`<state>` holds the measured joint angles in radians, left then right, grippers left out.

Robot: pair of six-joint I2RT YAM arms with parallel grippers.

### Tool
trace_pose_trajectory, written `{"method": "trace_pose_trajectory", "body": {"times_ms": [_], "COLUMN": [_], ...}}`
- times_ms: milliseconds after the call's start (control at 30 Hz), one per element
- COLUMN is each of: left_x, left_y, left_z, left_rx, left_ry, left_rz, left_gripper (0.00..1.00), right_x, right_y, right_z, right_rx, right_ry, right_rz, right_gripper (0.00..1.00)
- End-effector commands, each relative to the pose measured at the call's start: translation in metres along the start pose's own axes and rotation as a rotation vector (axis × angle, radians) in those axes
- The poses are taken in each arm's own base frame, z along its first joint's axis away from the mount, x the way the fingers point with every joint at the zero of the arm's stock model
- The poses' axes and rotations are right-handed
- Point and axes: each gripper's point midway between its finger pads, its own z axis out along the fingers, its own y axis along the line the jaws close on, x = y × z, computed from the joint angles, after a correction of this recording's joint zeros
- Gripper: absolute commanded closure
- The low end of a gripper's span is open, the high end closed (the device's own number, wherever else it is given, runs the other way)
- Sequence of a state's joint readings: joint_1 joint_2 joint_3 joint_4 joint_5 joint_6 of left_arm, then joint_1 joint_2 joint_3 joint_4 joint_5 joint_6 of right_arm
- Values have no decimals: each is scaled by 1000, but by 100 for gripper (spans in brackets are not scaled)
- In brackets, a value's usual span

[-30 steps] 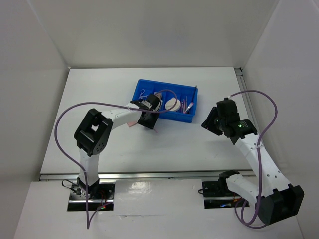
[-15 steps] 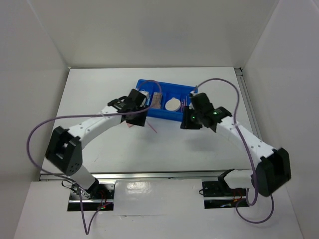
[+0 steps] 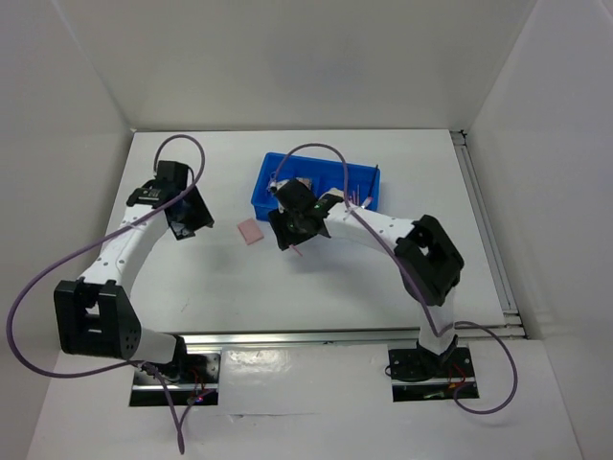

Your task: Organize the makeup

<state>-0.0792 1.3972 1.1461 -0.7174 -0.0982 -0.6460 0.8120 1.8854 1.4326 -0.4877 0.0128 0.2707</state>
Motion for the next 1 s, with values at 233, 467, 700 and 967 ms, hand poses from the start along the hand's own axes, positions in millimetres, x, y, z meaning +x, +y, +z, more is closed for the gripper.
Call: {"method": "trace_pose_trajectory", "body": {"times_ms": [233, 467, 700, 967], "left_x": [-2, 0, 0, 2], "left_y": [15, 16, 16, 14], "left_z": [-10, -9, -9, -8], "left_rx": [36, 51, 51, 67], "left_ry": [27, 26, 26, 36], "left_rz": [-80, -89, -89, -89], "left_gripper": [37, 37, 39, 40], "right_x": [-23, 7, 36, 49], "right_y": [-7, -22, -16, 11], "right_z": [54, 66, 66, 29], "right_rx": [63, 129, 104, 24], "right_ry": [-41, 14, 66, 47], "right_rz": [-4, 37, 19, -99], "right_gripper": [49, 63, 87, 100]}}
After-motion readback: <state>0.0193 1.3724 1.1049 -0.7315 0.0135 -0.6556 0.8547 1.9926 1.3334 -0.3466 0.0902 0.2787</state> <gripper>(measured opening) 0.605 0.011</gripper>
